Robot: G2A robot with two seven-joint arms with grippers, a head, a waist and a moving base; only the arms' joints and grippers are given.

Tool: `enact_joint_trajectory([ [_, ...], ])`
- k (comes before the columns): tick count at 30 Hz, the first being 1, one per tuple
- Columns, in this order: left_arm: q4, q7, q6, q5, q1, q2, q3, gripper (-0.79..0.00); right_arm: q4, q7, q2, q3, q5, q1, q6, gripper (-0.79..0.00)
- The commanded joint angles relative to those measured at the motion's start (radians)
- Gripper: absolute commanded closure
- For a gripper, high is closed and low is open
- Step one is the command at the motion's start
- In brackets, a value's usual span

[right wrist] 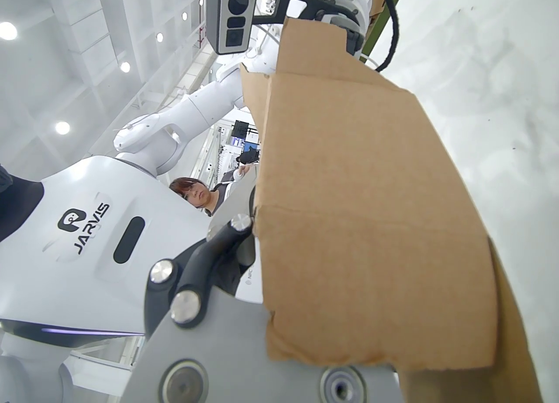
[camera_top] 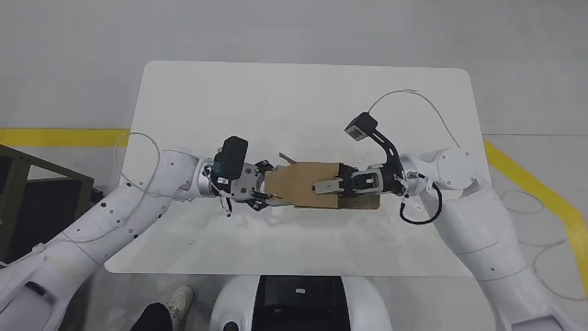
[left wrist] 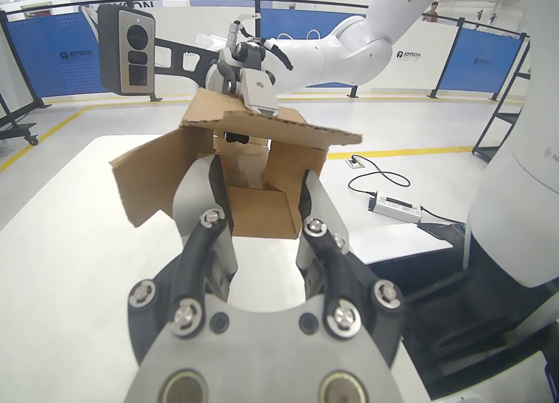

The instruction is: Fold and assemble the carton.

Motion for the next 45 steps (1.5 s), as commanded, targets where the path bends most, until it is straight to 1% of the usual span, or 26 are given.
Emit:
enact_joint_trajectory([
  [1,-0.002,0.002,0.002,0.009,0.004,-0.001,-0.006,-0.379,0.001,-0.001,0.001,0.001,0.0,0.0,0.0,0.0],
  [7,-0.002,0.008,0.008,0.024,0.02,0.0,-0.028,-0.388,0.004,-0.005,0.002,0.001,0.004,-0.001,0.001,0.0],
  [12,0.021,0.023,0.023,0.035,0.042,0.005,-0.057,-0.369,0.014,-0.014,0.003,0.007,0.01,-0.001,0.0,0.0],
  [16,0.023,0.036,0.036,0.027,0.064,0.008,-0.078,-0.385,0.02,-0.015,0.005,0.012,0.015,-0.001,0.0,0.0],
  [17,0.025,0.04,0.04,0.021,0.07,0.009,-0.084,-0.419,0.022,-0.015,0.005,0.013,0.015,-0.001,-0.001,0.0],
  [18,0.027,0.044,0.044,0.013,0.076,0.01,-0.091,-0.477,0.024,-0.016,0.006,0.015,0.016,-0.001,-0.002,0.0],
  [20,0.032,0.047,0.047,0.001,0.088,0.013,-0.106,-0.65,0.028,-0.017,0.007,0.019,0.017,-0.002,-0.003,0.0],
  [22,0.039,0.049,0.049,-0.007,0.099,0.017,-0.121,-0.782,0.033,-0.016,0.008,0.023,0.018,-0.002,-0.003,0.0],
  [27,0.07,0.043,0.043,-0.004,0.115,0.022,-0.156,-0.785,0.036,-0.013,0.01,0.027,0.021,-0.002,-0.002,0.0],
  [32,0.12,0.018,0.024,-0.079,0.116,0.013,-0.182,-0.785,0.031,-0.001,0.011,0.02,0.014,-0.003,-0.005,0.0],
  [35,0.153,-0.032,0.027,-0.152,0.112,0.0,-0.189,-0.785,0.027,0.004,0.01,0.01,0.013,-0.003,-0.003,0.0],
  [39,0.173,-0.127,0.03,-0.243,0.095,-0.02,-0.191,-0.785,0.018,0.016,0.008,-0.009,0.006,-0.001,-0.004,0.0],
  [41,0.182,-0.189,0.069,-0.267,0.083,-0.029,-0.196,-0.785,0.015,0.019,0.007,-0.018,0.002,0.001,-0.004,0.0],
  [45,0.164,-0.281,0.152,-0.305,0.076,-0.045,-0.203,-0.785,0.007,0.031,0.004,-0.039,0.001,0.006,-0.001,0.0],
])
